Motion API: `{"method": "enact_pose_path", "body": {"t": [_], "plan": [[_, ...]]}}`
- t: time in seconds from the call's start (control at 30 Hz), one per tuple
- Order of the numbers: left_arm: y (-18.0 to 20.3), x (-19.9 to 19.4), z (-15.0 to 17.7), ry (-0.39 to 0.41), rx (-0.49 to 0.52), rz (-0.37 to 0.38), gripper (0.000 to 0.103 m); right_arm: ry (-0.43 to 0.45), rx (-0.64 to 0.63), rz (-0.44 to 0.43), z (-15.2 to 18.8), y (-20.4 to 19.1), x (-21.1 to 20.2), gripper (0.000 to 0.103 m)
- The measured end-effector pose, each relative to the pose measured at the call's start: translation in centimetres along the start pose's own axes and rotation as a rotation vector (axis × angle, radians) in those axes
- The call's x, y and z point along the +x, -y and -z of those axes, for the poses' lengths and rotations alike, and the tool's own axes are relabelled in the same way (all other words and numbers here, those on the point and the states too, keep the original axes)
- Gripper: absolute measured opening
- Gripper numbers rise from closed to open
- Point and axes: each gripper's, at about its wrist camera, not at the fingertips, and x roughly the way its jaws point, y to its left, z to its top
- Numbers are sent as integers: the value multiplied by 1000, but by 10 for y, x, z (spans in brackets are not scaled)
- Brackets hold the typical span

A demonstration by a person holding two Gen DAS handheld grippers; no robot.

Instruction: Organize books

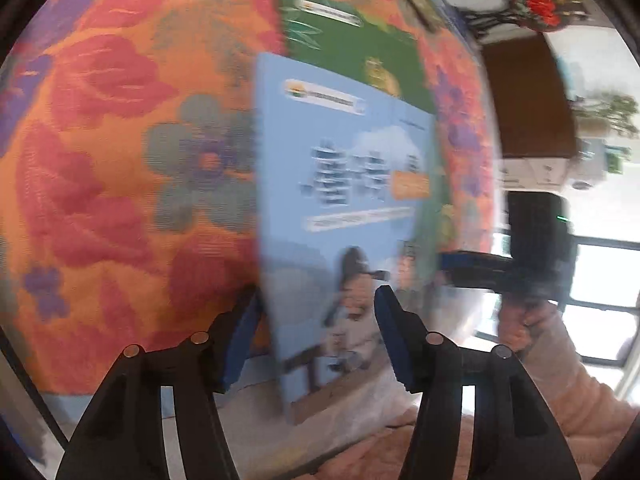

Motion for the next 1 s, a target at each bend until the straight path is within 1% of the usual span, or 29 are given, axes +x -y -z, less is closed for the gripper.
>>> {"method": "enact_pose_path", "body": {"t": [0.03,0.1,0.13,0.17,0.2,0.27,0.33,0.37,0.47,0.5,0.57,0.6,0.67,0.87,1.0], "plan": [[4,4,0,-3,12,-27,52,-16,-17,6,2,-3,4,36],[13,3,1,-7,60,-109,44,-42,-77,38,8,-14,14,35],[15,3,2,-7,75,-147,40,-35,-91,59,11,-19,15,34],[18,3,3,-6,84,-188,39,-23,-90,62,12,-21,16,32],[20,4,4,-7,98,-229,39,-2,-77,48,13,-20,16,32],[34,5,8,7,163,-336,39,16,-68,10,13,-22,18,31],[46,4,11,26,226,-408,37,34,-96,-18,14,-32,20,31],[49,4,12,28,242,-421,37,34,-106,-15,14,-36,22,31],[44,6,14,10,236,-420,38,16,-134,43,10,-43,42,30],[41,6,15,10,226,-419,39,14,-128,56,7,-43,48,27],[35,0,18,24,203,-413,39,26,-128,73,5,-46,54,15],[33,-4,19,35,195,-401,38,40,-138,75,6,-49,53,13],[33,-11,21,58,193,-388,37,71,-176,87,8,-60,47,13],[36,-29,25,99,212,-392,37,87,-228,128,9,-91,40,13],[34,-41,28,118,228,-403,37,95,-258,159,8,-110,42,13]]}}
